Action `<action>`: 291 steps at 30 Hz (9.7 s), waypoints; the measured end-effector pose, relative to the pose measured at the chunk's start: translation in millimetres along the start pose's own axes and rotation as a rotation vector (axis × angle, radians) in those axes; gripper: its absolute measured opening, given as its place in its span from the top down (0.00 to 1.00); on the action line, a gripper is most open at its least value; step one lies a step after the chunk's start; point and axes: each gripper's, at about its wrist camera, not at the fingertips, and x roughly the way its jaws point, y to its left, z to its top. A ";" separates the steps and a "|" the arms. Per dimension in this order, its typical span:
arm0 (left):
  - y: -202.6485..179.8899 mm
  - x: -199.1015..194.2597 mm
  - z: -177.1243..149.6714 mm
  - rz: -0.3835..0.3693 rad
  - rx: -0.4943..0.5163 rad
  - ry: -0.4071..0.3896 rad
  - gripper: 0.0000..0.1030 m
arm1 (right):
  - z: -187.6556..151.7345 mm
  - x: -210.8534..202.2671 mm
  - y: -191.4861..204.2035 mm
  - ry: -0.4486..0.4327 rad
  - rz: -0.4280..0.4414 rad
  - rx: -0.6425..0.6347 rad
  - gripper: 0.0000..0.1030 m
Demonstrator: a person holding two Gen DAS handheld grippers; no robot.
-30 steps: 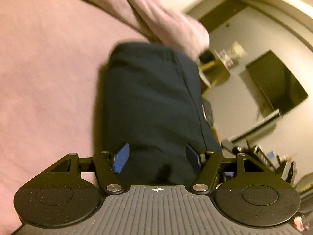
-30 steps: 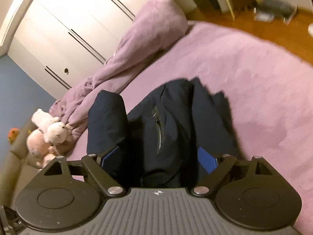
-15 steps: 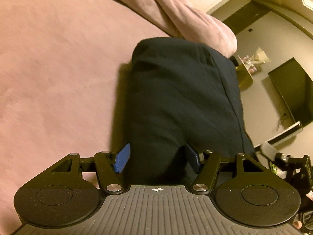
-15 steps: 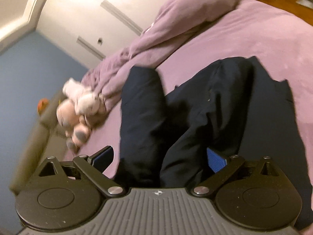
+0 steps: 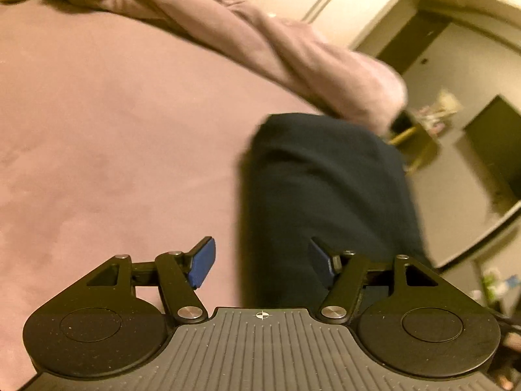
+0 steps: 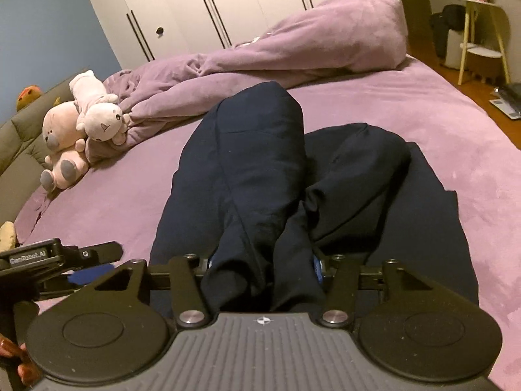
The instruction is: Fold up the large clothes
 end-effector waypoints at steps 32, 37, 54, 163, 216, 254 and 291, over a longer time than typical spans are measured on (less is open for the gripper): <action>-89.6 33.4 -30.8 -0.151 0.161 0.115 0.24 | 7.5 -94.4 -33.8 -0.274 -0.079 0.112 0.34; -88.1 31.9 -34.2 -0.147 0.156 0.110 0.24 | 54.8 -29.6 1.6 -0.261 -0.024 0.039 0.55; -154.4 92.2 -5.4 -0.029 0.229 -0.166 0.19 | 25.7 88.0 -79.8 -0.292 -0.360 0.143 0.53; 52.2 23.2 67.7 -0.054 -0.168 0.000 0.32 | 16.6 107.3 -65.6 0.261 0.385 0.414 0.18; 38.6 -65.3 -53.6 0.197 0.072 0.024 0.17 | -84.7 31.0 13.2 0.156 0.044 0.457 0.05; -13.9 -114.7 -65.8 0.413 0.249 0.061 0.06 | -81.0 -74.1 128.2 0.214 -0.341 -0.103 0.04; -39.0 -127.6 -68.4 0.364 0.321 0.064 0.05 | -73.3 -84.9 133.8 0.200 -0.363 -0.105 0.04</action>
